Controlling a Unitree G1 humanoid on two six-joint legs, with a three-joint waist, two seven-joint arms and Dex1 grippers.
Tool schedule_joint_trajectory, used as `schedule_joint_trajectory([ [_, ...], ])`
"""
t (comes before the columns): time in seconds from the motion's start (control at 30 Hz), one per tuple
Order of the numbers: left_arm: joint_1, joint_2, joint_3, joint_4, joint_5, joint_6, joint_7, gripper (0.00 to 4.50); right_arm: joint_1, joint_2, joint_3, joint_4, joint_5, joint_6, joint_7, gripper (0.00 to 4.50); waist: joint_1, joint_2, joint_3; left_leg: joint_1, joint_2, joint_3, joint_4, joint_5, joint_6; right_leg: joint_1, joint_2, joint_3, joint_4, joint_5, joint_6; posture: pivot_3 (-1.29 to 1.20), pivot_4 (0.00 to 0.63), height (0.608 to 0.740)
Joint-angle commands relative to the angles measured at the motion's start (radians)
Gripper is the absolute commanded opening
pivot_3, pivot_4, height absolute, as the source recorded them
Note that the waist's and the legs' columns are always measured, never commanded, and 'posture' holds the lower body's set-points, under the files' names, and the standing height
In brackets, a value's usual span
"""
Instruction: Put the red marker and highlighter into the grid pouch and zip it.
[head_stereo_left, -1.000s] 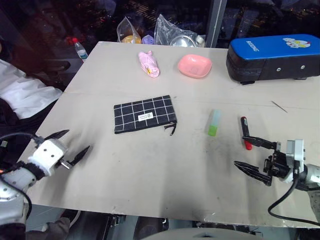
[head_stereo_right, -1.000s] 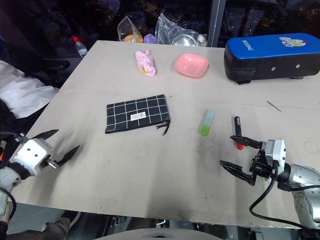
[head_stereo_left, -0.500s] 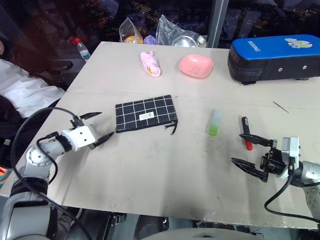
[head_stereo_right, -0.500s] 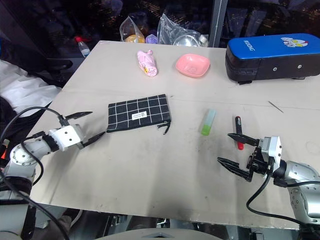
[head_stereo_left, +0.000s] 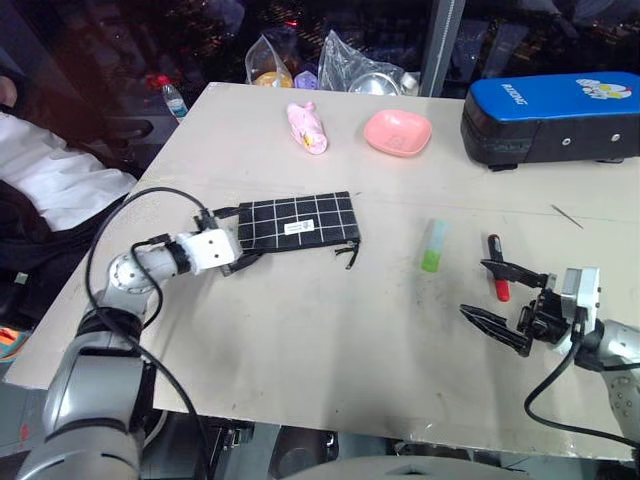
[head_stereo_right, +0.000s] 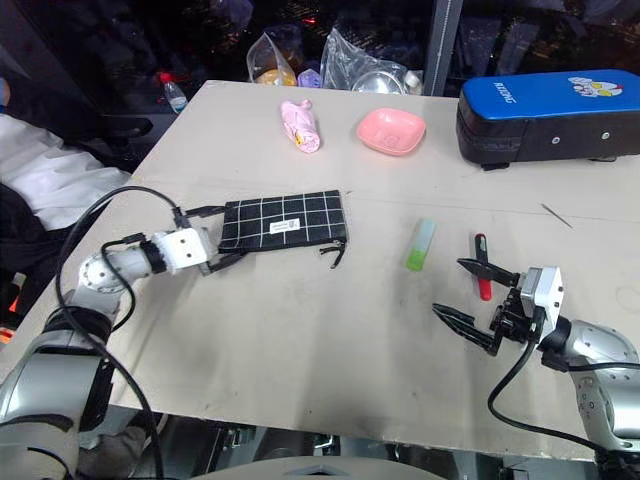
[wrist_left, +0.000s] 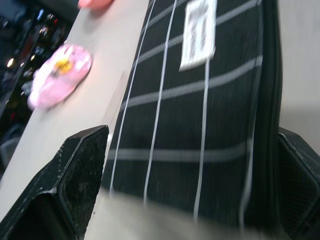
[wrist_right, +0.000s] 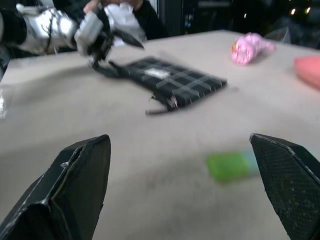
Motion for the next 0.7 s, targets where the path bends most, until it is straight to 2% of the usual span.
schedule_joint_trajectory([
  [0.03,-0.037,-0.008,-0.013,0.013,0.003,-0.001,-0.002,4.45,-0.005,0.007,-0.01,-0.029,0.01,0.0,-0.018,4.5,-0.003,-0.001,0.001,0.0,0.0,0.0,0.0,0.0,0.0,0.0,0.0,0.001,0.001,0.0,0.0,0.0,0.15,0.725],
  [0.07,-0.046,-0.012,-0.015,0.014,0.001,0.002,0.0,4.45,-0.005,0.01,-0.008,-0.03,0.008,-0.001,-0.021,4.5,-0.006,-0.001,0.001,0.0,0.0,0.0,0.001,0.0,0.0,0.0,0.0,0.001,0.001,0.0,0.0,0.0,0.15,0.725],
  [0.1,-0.055,-0.014,-0.017,0.016,-0.001,0.003,0.001,3.94,-0.006,0.012,-0.006,-0.031,0.006,-0.001,-0.025,4.5,-0.008,-0.002,0.001,0.0,0.0,0.001,0.001,0.0,0.0,-0.001,0.0,0.002,0.003,-0.001,0.001,0.0,0.15,0.725],
  [0.13,-0.062,-0.016,-0.019,0.018,-0.002,0.004,0.002,3.72,-0.007,0.015,-0.004,-0.032,0.005,-0.001,-0.028,4.5,-0.009,-0.003,0.002,0.0,0.0,0.001,0.001,0.0,0.0,-0.002,0.0,0.002,0.005,-0.001,0.001,0.0,0.15,0.725],
  [0.23,-0.076,-0.023,-0.019,0.023,-0.009,0.009,-0.002,2.22,-0.009,0.022,0.003,-0.036,0.0,-0.002,-0.037,4.5,-0.013,-0.003,0.002,0.0,0.001,0.001,0.001,0.0,0.0,-0.003,0.001,0.002,0.006,-0.001,0.002,0.0,0.15,0.725],
  [0.4,-0.079,-0.03,-0.018,0.016,-0.015,0.003,-0.01,0.15,-0.011,0.031,0.009,-0.037,-0.005,-0.003,-0.044,4.5,-0.02,-0.004,0.002,0.0,0.001,0.001,0.001,0.0,0.0,-0.003,0.001,0.002,0.006,-0.001,0.002,0.0,0.15,0.725],
  [0.6,-0.091,-0.056,0.009,-0.042,-0.063,0.05,-0.004,0.06,-0.029,0.036,0.025,-0.043,-0.026,0.002,-0.07,4.5,-0.022,-0.004,0.003,0.0,0.001,0.001,0.001,0.0,0.0,-0.003,0.001,0.002,0.006,-0.001,0.002,0.0,0.15,0.725],
  [0.7,-0.071,-0.092,0.035,-0.154,-0.144,0.145,-0.028,0.06,-0.051,0.046,0.058,-0.074,-0.042,0.034,-0.12,4.5,-0.023,-0.004,0.003,0.0,0.001,0.001,0.002,0.0,0.0,-0.003,0.001,0.002,0.006,-0.001,0.002,0.0,0.15,0.725],
])
